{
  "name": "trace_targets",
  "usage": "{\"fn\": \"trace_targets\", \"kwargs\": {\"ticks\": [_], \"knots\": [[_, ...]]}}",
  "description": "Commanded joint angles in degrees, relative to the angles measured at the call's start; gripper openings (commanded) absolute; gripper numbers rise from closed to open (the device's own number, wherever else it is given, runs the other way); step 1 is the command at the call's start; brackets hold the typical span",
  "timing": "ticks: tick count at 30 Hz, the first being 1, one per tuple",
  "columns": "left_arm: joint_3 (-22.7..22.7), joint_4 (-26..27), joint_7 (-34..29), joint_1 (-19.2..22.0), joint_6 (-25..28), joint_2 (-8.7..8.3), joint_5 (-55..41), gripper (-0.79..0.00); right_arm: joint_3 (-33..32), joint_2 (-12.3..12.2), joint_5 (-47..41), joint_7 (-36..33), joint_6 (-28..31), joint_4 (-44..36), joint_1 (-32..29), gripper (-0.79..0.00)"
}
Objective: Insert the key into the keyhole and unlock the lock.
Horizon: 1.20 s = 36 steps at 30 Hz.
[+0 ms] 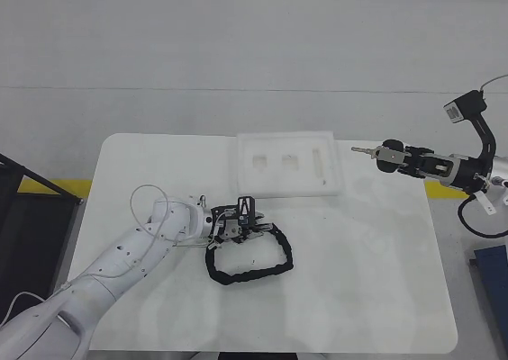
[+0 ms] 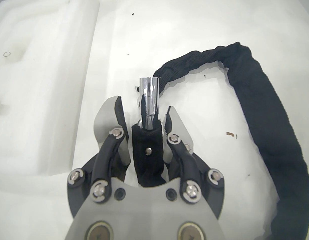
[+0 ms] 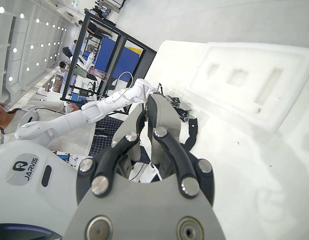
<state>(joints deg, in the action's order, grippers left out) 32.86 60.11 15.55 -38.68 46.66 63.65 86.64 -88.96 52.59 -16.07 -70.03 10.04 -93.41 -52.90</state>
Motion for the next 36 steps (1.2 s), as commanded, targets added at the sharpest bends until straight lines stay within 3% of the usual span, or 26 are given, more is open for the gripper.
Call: {"fn": "trace_targets", "kwargs": {"ticks": [1, 7, 14, 25, 30, 36], "knots": [[0.0, -0.3, -0.2, 0.1, 0.4, 0.27, -0.3, -0.785, 0.0, 0.0, 0.0, 0.0, 0.0, 0.0, 0.0, -0.785], [0.3, 0.2, 0.5, 0.7, 1.8, 0.80, -0.6, -0.785, 0.0, 0.0, 0.0, 0.0, 0.0, 0.0, 0.0, -0.785], [3.2, 2.5, 4.0, -0.2, 2.7, 0.17, -2.4, -0.785, 0.0, 0.0, 0.0, 0.0, 0.0, 0.0, 0.0, -0.785], [8.8, 12.1, 11.6, -3.2, 6.4, -1.88, -3.4, -0.785, 0.3, 0.0, 0.6, 0.2, -0.5, -0.7, -0.5, -0.785], [11.4, 17.4, 13.1, -4.3, 7.3, -2.57, -4.4, -0.785, 0.3, -0.9, 3.1, -5.8, -6.2, -4.5, -0.7, -0.785], [13.9, 22.8, 14.0, -5.0, 8.3, -2.89, -6.8, -0.785, -0.7, -1.8, 3.9, -11.1, -9.1, -8.0, 0.0, -0.785]]}}
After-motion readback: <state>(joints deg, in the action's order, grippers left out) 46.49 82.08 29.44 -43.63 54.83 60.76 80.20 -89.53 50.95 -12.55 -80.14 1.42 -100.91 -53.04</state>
